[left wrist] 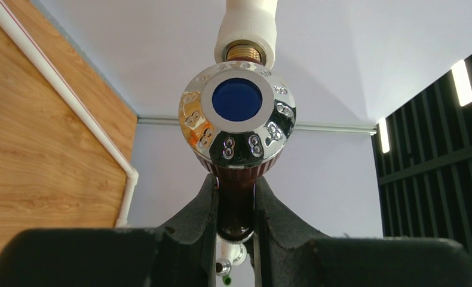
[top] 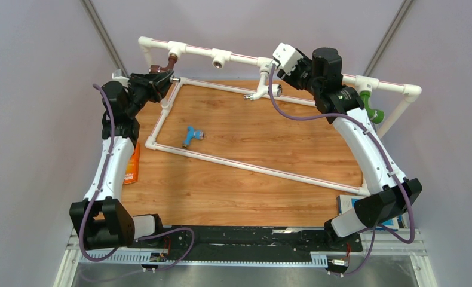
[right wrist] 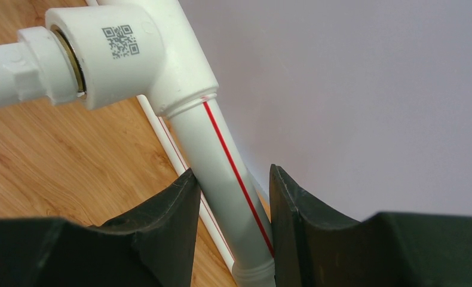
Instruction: Install the water faucets
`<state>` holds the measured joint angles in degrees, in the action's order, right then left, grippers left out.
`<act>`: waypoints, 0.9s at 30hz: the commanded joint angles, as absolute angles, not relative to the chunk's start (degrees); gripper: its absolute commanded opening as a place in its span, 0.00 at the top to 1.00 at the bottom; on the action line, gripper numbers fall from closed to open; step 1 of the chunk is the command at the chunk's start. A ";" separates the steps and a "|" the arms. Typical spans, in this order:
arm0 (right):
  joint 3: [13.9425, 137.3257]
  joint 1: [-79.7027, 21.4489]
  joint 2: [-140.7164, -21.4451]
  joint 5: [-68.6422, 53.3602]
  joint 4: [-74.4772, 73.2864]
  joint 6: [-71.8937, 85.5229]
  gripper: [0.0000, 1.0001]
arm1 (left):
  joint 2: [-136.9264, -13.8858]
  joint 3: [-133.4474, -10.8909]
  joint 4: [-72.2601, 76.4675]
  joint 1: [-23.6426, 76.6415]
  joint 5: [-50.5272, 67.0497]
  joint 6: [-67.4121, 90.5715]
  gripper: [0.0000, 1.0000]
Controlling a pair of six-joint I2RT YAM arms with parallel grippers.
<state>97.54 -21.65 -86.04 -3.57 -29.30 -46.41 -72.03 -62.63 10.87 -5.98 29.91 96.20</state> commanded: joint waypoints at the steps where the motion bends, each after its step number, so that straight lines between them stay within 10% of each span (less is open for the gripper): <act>1: 95.98 -22.76 -84.02 -7.21 -35.77 -38.76 1.00 | -73.30 -65.13 10.64 -6.06 28.21 94.13 1.00; 27: 95.98 -23.55 -83.76 -6.94 -35.86 -39.73 1.00 | -76.29 -74.62 -3.25 -7.82 25.40 78.13 1.00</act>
<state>97.06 -21.96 -85.43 -3.99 -29.32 -46.59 -74.67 -70.78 -1.32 -6.90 30.94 81.38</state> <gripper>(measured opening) 0.440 0.252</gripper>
